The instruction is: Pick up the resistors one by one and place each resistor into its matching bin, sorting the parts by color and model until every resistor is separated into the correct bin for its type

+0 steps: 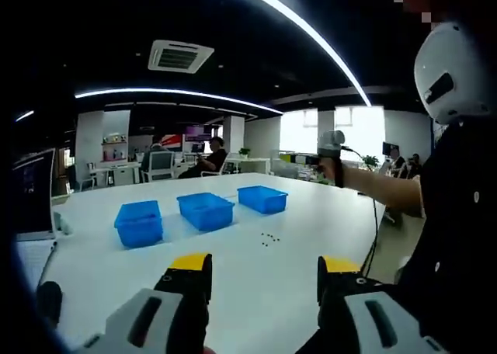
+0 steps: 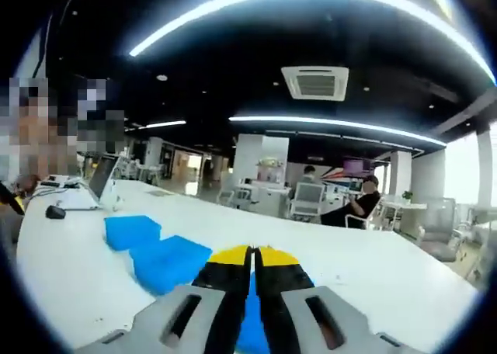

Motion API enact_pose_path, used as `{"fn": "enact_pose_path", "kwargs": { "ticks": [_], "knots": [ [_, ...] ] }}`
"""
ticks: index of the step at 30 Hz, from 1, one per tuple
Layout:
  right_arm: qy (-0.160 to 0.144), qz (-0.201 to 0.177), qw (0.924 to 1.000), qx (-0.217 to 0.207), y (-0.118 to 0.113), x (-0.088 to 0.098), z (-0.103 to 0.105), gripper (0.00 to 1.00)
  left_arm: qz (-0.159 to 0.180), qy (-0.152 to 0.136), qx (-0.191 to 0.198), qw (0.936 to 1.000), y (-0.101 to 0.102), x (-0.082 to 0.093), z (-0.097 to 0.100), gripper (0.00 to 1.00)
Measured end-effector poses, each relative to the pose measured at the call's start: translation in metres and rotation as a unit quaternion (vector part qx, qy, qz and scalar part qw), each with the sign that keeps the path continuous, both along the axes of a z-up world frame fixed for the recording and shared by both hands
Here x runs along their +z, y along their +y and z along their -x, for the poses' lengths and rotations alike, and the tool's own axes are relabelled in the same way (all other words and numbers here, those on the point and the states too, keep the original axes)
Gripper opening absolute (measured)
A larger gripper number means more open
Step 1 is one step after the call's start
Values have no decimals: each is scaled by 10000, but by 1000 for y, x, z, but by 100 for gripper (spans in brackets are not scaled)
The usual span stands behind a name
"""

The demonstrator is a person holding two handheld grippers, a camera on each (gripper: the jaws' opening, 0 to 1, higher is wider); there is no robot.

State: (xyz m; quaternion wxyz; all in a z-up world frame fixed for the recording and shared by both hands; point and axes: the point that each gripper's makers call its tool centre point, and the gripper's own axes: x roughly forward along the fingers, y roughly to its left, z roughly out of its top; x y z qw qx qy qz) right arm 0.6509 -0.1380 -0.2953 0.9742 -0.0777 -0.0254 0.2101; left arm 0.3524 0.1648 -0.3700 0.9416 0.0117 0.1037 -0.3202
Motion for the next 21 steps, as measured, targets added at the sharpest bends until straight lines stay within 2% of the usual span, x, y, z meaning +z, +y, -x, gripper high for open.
{"fn": "enact_pose_path", "kwargs": {
  "ticks": [3, 9, 13, 17, 21],
  "knots": [
    [179, 71, 9998, -66, 2, -8, -29, 5, -15, -8, 45, 10000, 3, 0, 2, 56],
    [312, 202, 9992, -164, 5, -13, -48, 5, 2, 2, 124, 9999, 9, 0, 5, 56],
    [396, 221, 9987, -216, 5, -18, -51, 6, 14, 0, 132, 9999, 9, 0, 4, 56],
    [467, 208, 9984, -222, 5, -22, -50, 17, 1, 0, 117, 9999, 8, 0, 4, 56],
    [428, 191, 9987, -187, 4, -19, -44, 23, 6, 21, 124, 9999, 8, -1, 3, 56]
  ]
}}
